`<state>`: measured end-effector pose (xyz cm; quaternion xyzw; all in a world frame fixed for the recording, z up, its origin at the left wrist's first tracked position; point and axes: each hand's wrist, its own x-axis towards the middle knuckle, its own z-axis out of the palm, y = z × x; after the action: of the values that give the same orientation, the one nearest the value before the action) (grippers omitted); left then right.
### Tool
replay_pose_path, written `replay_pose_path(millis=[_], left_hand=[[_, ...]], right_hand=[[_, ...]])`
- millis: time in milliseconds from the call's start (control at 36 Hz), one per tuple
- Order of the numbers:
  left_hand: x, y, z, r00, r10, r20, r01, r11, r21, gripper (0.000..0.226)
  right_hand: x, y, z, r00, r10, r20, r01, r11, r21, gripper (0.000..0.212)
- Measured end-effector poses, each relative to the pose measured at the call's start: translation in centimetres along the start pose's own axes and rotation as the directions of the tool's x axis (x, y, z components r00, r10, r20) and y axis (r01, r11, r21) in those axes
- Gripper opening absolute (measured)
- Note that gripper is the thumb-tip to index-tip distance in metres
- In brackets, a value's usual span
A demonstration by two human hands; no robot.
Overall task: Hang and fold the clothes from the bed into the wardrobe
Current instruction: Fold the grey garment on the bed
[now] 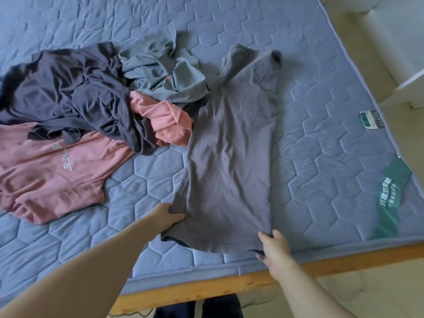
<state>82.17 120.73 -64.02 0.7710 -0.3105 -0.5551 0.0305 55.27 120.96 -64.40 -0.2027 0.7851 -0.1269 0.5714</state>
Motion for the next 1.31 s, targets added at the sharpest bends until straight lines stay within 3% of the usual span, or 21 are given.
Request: replay_pose_path(millis=[111,222,500,750,1000,1139,1306], left_hand=[[-2.6,1.1,-0.7,0.998,0.006,-0.06,-0.006,1.0,0.005,0.03],[-6.2,2.3,-1.4,0.994,0.012,-0.111,-0.019,0.998,-0.057,0.011],[-15.3,4.2,-2.2,0.99,0.004,-0.139,-0.037,0.97,-0.242,0.018],[-22.1,1.2,-1.6,0.999,-0.025,-0.033,0.014,0.955,-0.295,0.019],[-25.5,-2.2,-1.1,0.995,-0.047,0.088,0.073,0.944,-0.321,0.021],[-25.4,-0.6,-2.5,0.987,-0.012,0.161,0.094,0.851,-0.517,0.025],[-23.1,5.4,-4.6,0.975,0.02,0.219,0.141,0.708,-0.692,0.027]], right_hand=[[-1.4,-0.3,-0.9,1.0,-0.014,-0.004,0.014,1.0,0.018,0.013],[-3.7,-1.4,-2.4,0.998,-0.054,0.021,0.054,0.999,0.002,0.017],[-11.0,-2.8,-6.6,0.994,-0.097,0.058,0.094,0.994,0.047,0.02],[-17.2,2.2,-8.4,0.99,-0.038,0.136,0.013,0.984,0.179,0.017],[-21.4,8.6,-8.6,0.966,0.155,0.207,-0.209,0.941,0.267,0.025],[-21.7,6.8,-8.0,0.973,0.088,0.212,-0.179,0.866,0.468,0.02],[-20.6,-0.9,-8.3,0.988,-0.047,0.149,-0.069,0.727,0.683,0.016]])
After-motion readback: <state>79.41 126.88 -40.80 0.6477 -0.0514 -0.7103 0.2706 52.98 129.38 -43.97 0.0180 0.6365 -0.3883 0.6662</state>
